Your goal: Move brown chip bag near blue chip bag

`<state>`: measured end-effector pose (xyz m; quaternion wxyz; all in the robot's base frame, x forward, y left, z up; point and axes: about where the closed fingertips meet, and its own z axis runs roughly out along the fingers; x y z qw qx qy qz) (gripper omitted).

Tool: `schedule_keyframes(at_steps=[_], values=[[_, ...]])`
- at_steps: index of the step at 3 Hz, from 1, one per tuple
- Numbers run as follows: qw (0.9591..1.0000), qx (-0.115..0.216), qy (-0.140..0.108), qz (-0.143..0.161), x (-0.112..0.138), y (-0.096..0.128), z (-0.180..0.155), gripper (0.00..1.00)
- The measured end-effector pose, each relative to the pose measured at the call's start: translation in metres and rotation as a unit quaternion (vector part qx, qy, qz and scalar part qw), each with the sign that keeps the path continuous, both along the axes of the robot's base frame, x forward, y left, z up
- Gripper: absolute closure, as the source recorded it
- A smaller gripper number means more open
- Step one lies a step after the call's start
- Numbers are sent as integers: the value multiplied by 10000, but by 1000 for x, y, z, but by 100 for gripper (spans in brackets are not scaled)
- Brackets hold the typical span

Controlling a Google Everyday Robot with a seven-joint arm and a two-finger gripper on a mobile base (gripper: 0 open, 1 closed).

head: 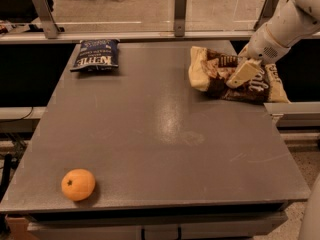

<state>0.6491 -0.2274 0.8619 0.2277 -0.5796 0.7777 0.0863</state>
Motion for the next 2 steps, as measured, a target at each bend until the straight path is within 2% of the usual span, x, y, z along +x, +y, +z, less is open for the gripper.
schedule_keyframes(at_steps=[1, 2], values=[[9999, 112, -93, 75, 1, 11, 15, 87], [9990, 199, -401, 53, 3, 11, 48, 100]])
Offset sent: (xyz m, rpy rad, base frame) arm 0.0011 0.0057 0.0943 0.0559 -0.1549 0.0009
